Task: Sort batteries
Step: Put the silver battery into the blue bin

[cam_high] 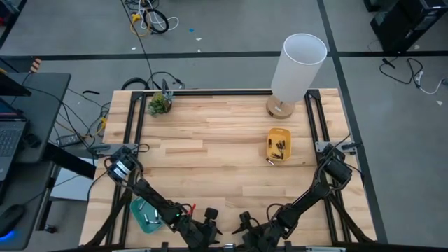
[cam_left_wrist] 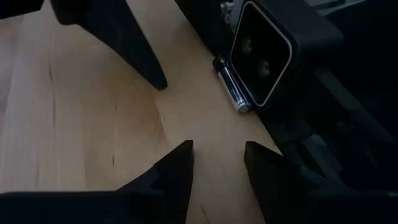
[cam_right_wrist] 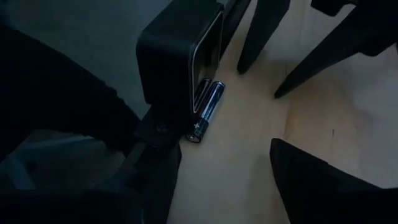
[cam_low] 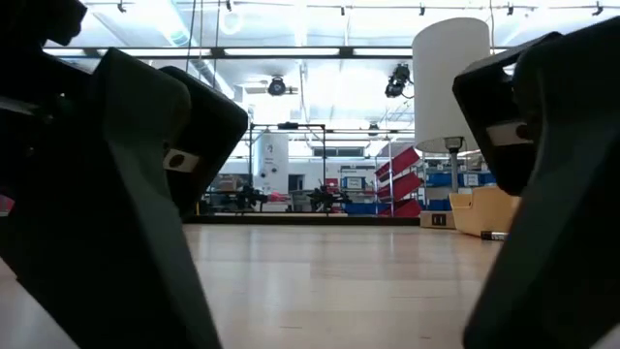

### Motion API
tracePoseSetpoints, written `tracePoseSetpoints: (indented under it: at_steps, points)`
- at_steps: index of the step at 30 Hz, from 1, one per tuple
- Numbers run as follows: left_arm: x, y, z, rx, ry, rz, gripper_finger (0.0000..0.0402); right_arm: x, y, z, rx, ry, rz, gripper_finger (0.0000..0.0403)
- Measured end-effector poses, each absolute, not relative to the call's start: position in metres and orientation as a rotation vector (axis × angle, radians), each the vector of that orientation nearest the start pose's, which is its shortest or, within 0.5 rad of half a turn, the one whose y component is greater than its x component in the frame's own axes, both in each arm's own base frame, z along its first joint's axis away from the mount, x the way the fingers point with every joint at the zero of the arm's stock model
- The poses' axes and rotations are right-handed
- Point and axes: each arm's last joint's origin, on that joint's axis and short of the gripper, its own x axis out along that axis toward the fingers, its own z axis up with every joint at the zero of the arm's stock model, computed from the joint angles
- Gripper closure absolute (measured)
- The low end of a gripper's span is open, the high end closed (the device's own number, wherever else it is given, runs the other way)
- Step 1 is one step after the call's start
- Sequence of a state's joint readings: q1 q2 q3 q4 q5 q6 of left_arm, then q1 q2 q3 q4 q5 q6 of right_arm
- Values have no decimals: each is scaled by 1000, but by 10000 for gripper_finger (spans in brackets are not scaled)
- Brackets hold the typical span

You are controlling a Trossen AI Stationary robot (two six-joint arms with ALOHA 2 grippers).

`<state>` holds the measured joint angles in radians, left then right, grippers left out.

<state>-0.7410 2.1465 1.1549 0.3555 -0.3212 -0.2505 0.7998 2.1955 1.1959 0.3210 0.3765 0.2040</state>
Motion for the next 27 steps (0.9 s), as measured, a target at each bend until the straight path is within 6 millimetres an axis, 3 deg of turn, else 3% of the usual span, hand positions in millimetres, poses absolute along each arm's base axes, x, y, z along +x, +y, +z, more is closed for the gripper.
tracePoseSetpoints:
  at_steps: [16, 27]
  points:
    - [328, -271, 97, 102, 571, -311, 239, 311, 306, 92, -130, 546, 381, 159]
    - [331, -268, 97, 95, 570, -298, 239, 317, 297, 90, -147, 558, 331, 160]
